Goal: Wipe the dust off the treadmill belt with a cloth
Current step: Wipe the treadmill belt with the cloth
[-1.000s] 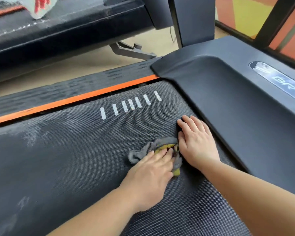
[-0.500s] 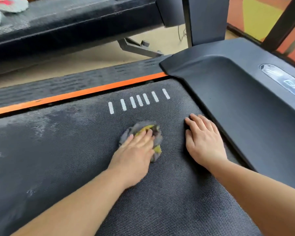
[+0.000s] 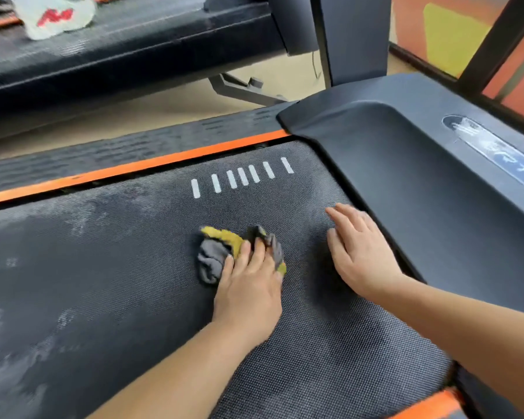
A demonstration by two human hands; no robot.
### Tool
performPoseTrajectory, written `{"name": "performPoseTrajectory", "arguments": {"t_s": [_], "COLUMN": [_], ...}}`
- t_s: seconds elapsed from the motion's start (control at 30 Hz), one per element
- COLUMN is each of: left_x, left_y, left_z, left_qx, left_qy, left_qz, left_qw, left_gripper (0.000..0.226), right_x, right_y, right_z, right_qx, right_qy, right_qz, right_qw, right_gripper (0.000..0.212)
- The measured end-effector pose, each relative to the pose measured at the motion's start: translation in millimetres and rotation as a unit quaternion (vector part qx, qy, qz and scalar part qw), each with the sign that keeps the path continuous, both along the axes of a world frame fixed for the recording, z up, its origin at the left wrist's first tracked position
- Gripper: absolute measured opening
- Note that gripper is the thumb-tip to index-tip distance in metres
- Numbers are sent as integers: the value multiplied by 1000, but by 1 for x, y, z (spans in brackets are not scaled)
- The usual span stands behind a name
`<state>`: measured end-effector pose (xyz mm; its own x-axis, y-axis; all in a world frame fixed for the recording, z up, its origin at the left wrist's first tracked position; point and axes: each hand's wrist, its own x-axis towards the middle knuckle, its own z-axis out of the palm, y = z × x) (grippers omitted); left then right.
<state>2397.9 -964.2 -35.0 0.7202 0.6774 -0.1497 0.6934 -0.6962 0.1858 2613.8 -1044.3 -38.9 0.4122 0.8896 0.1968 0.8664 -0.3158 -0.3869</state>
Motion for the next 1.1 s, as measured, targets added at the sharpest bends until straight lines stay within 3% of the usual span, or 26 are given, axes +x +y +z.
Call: {"name": "performPoseTrajectory", "arguments": {"t_s": [0.13,0.2,0.23,0.3,0.37,0.4,0.6,0.73,0.83,0.9,1.0,1.1], "left_x": [29,23,13,-17,-45,-54,-64,-64,-64,-65,-66,-66], "left_y": [-34,-29,-25,-22,-26,-30,-38,-39,-36,-36,-35,-35], "left_z": [23,31,30,22,11,4,-6,-8,-7,-8,-10,-9], "left_qx": [-157,-118,-87,-27,-7,-12,42,27,22,15,19,13], "left_qy": [-178,-221,-219,-121,4,23,-5,-5,-11,-12,-20,-25], "left_qz": [-133,-104,-49,57,72,68,76,76,76,73,81,79], "left_qw": [962,963,971,991,997,997,996,997,997,997,996,996], "left_gripper": [55,55,54,56,67,70,69,69,69,70,70,70], "right_x": [-25,-35,-40,-52,-61,-64,-24,11,-3,-35,-53,-21], "right_y": [-30,-44,-50,-55,-56,-56,-46,-7,12,6,-5,12], "right_z": [18,26,30,28,14,5,-10,-8,-4,-1,-3,-7], "right_qx": [22,48,53,23,-47,-85,-160,-199,-224,-211,-186,-149], "right_qy": [34,24,7,-43,-57,-60,-82,-66,-47,-35,-16,-30], "right_qz": [72,98,117,176,226,241,271,128,57,164,340,322], "right_qw": [997,994,992,983,971,965,945,969,972,963,922,935], "right_gripper": [47,42,42,43,50,56,59,79,76,73,65,62]}}
